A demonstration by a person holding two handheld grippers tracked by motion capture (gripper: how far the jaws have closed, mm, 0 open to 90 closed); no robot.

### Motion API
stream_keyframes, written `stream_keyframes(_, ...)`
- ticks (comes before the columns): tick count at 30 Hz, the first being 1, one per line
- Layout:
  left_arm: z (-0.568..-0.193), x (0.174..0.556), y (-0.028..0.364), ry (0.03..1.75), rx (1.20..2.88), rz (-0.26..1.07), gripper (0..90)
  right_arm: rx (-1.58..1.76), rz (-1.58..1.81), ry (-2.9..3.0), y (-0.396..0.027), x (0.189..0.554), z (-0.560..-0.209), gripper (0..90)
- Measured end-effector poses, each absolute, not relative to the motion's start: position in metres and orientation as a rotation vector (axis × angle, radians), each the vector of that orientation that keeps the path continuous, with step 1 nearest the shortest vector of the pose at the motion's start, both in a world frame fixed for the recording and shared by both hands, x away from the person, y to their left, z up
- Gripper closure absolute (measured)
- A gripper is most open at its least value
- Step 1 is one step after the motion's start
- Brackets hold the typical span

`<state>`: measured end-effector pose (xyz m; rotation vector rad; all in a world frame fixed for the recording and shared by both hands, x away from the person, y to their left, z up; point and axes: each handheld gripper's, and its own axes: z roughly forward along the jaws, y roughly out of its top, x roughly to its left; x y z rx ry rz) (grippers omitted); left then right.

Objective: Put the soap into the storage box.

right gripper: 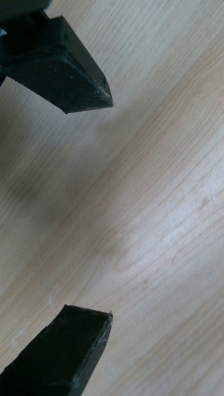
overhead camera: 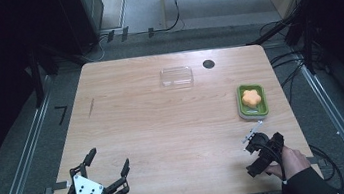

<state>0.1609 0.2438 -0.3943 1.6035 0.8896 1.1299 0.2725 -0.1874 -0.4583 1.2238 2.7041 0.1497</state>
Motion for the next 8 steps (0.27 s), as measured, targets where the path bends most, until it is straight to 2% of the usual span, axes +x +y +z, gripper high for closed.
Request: stream_keyframes(8, -0.3942, 0.1618, 0.2425, 0.886, 1.609, 1.129, 13.0, 1.222, 0.156, 2.710, -0.1889, 0.2739, -0.4597, 1.0)
